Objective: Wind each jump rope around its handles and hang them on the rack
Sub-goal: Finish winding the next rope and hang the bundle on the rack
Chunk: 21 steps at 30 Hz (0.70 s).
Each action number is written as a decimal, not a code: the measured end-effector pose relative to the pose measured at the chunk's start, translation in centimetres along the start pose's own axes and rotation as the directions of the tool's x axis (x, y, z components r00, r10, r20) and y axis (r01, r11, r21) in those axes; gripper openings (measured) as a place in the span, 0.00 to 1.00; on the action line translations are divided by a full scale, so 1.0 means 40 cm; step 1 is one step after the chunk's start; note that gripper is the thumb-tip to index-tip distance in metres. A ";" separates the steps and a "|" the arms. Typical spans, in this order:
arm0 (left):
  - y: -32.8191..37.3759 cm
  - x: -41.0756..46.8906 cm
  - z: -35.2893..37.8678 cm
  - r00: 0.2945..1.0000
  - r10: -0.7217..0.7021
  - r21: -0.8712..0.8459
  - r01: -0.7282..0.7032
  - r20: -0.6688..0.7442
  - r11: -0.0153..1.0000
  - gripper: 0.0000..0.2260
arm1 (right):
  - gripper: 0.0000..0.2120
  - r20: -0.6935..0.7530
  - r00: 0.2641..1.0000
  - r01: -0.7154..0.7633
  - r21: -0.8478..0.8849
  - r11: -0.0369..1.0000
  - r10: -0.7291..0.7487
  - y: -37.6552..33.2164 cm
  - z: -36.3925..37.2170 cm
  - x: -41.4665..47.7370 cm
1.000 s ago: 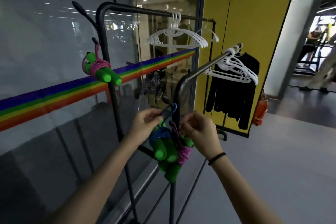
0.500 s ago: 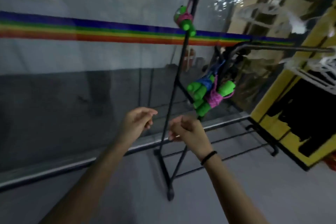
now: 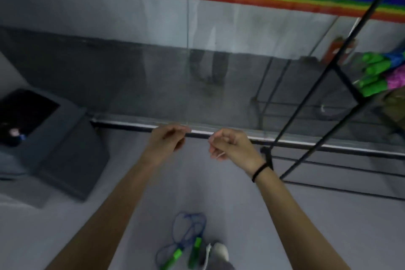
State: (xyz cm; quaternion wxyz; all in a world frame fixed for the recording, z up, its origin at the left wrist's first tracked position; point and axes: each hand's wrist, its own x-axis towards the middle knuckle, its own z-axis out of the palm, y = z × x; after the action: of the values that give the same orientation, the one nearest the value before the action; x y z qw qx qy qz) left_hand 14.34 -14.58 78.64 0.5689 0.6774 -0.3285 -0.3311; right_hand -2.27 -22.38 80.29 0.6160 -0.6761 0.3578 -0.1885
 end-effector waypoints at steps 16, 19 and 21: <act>-0.491 -0.256 -0.251 0.976 -0.143 -0.027 0.149 0.165 0.988 0.14 | 0.07 -0.062 0.936 -0.336 0.131 0.933 0.346 0.446 0.396 -0.113; -0.734 -0.234 -0.217 0.974 -0.145 -0.002 0.148 0.176 0.989 0.13 | 0.08 -0.080 0.918 -0.383 0.087 0.920 0.389 0.681 0.432 -0.072; -0.916 -0.211 -0.186 0.973 -0.138 0.030 0.134 0.185 0.990 0.14 | 0.08 -0.105 0.906 -0.404 0.069 0.912 0.409 0.863 0.461 -0.039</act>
State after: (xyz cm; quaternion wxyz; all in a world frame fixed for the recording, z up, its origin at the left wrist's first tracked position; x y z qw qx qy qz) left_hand 18.20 1.50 44.04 0.5057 0.6690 -0.3362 -0.4285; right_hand 0.83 -7.87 44.03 0.6349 -0.5604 0.5217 -0.1034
